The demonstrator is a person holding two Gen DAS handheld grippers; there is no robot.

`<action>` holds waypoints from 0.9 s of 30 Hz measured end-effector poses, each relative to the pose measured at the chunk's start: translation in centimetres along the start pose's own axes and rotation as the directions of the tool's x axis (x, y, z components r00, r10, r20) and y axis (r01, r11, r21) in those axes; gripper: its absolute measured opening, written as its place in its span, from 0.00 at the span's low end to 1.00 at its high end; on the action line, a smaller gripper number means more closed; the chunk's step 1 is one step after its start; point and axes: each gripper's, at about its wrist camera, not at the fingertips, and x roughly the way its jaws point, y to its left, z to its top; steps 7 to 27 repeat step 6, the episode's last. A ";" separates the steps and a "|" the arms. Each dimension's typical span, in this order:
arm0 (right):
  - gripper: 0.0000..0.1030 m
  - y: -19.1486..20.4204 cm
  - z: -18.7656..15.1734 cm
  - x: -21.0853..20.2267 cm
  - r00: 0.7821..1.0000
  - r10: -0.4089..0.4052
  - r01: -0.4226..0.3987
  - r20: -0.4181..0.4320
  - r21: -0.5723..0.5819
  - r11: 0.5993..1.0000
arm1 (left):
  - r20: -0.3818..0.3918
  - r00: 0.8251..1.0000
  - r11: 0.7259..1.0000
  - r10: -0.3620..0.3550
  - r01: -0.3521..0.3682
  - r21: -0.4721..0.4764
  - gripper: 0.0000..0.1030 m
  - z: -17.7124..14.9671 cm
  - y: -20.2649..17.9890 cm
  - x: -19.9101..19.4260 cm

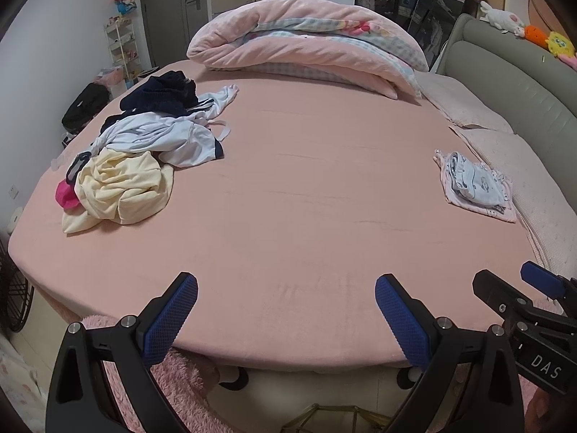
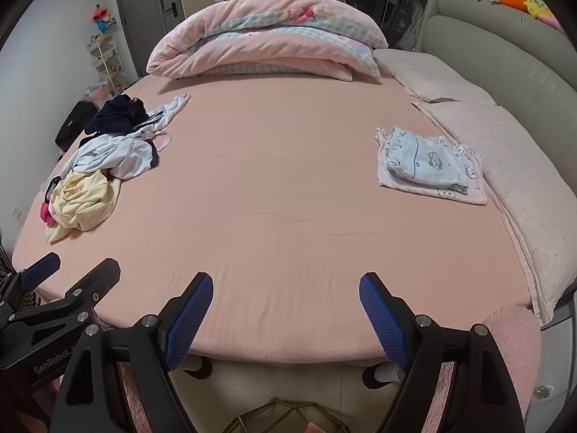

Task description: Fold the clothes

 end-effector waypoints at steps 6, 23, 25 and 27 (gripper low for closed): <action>0.81 0.4 -0.2 0.1 1.000 0.000 0.000 -0.007 0.001 1.000 | 0.006 1.000 1.000 -0.010 0.010 0.000 0.97 -0.2 -0.1 -0.2; 0.81 0.4 -0.2 0.1 1.000 0.000 0.000 -0.007 0.001 1.000 | 0.006 1.000 1.000 -0.010 0.010 0.000 0.97 -0.2 -0.1 -0.2; 0.81 0.4 -0.2 0.1 1.000 0.000 0.000 -0.007 0.001 1.000 | 0.006 1.000 1.000 -0.010 0.010 0.000 0.97 -0.2 -0.1 -0.2; 0.81 0.4 -0.2 0.1 1.000 0.000 0.000 -0.007 0.001 1.000 | 0.006 1.000 1.000 -0.010 0.010 0.000 0.97 -0.2 -0.1 -0.2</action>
